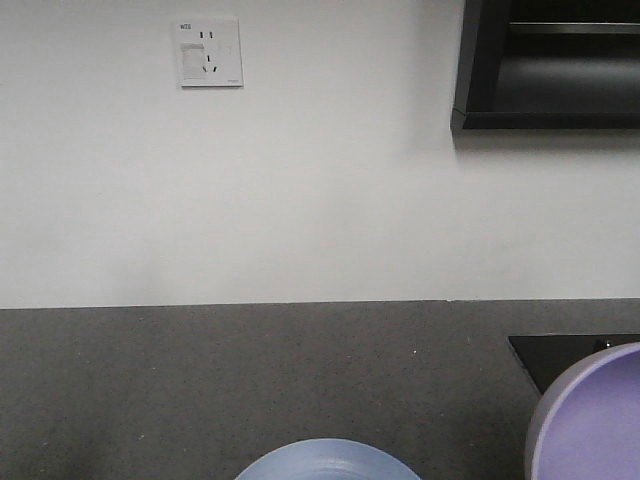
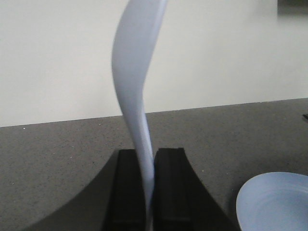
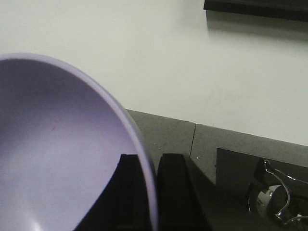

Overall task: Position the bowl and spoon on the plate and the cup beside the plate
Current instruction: 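Lower the bowl onto the blue plate and open the right gripper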

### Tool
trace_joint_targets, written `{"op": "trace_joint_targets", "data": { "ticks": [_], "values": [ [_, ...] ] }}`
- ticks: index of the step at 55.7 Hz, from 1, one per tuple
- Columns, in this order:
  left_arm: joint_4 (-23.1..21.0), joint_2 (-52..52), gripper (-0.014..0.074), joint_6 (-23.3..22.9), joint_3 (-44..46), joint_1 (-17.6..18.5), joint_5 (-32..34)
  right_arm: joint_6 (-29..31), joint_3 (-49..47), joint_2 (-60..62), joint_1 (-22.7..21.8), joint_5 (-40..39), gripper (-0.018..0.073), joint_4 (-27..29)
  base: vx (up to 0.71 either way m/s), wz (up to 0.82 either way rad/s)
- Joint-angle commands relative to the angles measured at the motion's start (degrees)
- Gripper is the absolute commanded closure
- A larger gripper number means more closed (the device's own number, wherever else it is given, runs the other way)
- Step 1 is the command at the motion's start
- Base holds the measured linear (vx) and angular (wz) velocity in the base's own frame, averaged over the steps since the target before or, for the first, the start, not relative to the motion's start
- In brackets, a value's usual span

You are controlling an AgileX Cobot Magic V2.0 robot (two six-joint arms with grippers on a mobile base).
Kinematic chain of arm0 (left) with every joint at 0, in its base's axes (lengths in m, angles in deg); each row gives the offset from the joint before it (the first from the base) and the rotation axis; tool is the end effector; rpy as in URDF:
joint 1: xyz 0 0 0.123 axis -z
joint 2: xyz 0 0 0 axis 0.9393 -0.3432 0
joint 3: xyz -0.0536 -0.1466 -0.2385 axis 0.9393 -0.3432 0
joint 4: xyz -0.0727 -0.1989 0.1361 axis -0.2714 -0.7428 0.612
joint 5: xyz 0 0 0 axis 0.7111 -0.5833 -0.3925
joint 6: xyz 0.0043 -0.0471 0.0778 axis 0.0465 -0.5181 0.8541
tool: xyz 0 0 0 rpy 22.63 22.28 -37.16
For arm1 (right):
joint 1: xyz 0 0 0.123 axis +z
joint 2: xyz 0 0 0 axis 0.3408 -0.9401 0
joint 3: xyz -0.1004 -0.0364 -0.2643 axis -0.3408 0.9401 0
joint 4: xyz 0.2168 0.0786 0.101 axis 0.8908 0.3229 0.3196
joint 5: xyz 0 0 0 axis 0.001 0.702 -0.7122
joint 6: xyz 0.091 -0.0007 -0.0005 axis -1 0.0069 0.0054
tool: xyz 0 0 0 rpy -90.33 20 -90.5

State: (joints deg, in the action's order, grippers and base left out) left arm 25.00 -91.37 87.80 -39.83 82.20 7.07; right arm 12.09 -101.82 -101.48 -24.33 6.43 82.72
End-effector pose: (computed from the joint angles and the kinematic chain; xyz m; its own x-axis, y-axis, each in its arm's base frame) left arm 0.0945 -0.0231 0.3412 -0.1594 -0.0455 -0.9862 0.2273 0.9704 -0.0816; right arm 0.0793 0.0224 0.3673 -0.1445 -0.1125 -0.9831 -0.2544 0.9643 -0.0729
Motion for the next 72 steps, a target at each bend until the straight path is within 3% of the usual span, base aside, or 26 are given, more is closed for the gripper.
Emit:
{"op": "trace_joint_targets", "data": {
  "ticks": [1,15,37,45,51,57,58,64,72],
  "values": [
    [-0.61,-0.24,0.0599,-0.67,1.45,0.09,4.91,0.38,-1.64,-0.46,0.07,-5.22,0.0568,1.45,0.0,0.0],
    [-0.61,-0.24,0.0599,-0.67,1.45,0.09,4.91,0.32,-1.64,-0.46,0.07,-6.03,0.0568,1.62,0.0,0.0],
    [-0.63,-0.24,0.0599,-0.67,1.45,0.09,4.91,-0.86,-1.64,-1.4,0.84,-6.27,0.0568,7.49,0.0,0.0],
    [-0.63,-0.24,0.0599,-0.67,1.45,0.09,4.91,-6.05,-2.44,-9.38,8.45,-2.37,0.0568,3.53,0.0,0.0],
    [-0.63,-0.24,0.0599,-0.67,1.45,0.09,4.91,-9.38,-5.66,-18.32,15.89,1.67,0.0568,-5.81,0.0,0.0],
    [-0.63,-0.24,0.0599,-0.67,1.45,0.09,4.91,-17.5,-11.21,-28.29,21.99,3.56,0.0568,-14.84,0.0,0.0],
    [-0.57,-0.24,0.0599,-0.67,1.45,0.09,4.91,-20.91,-16.06,-36.03,25.32,3.84,0.0568,-18.78,0.0,0.0],
    [-0.57,-0.24,0.0599,-0.67,1.45,0.09,4.91,-21.52,-20.23,-43.95,26.8,4.49,0.0568,-17.85,0.0,0.0],
    [-0.78,-0.24,0.0599,-0.67,1.45,0.09,4.86,-19.3,-25.06,-54.32,26.83,5.06,0.0568,-12.29,0.0,0.0]
  ]
}}
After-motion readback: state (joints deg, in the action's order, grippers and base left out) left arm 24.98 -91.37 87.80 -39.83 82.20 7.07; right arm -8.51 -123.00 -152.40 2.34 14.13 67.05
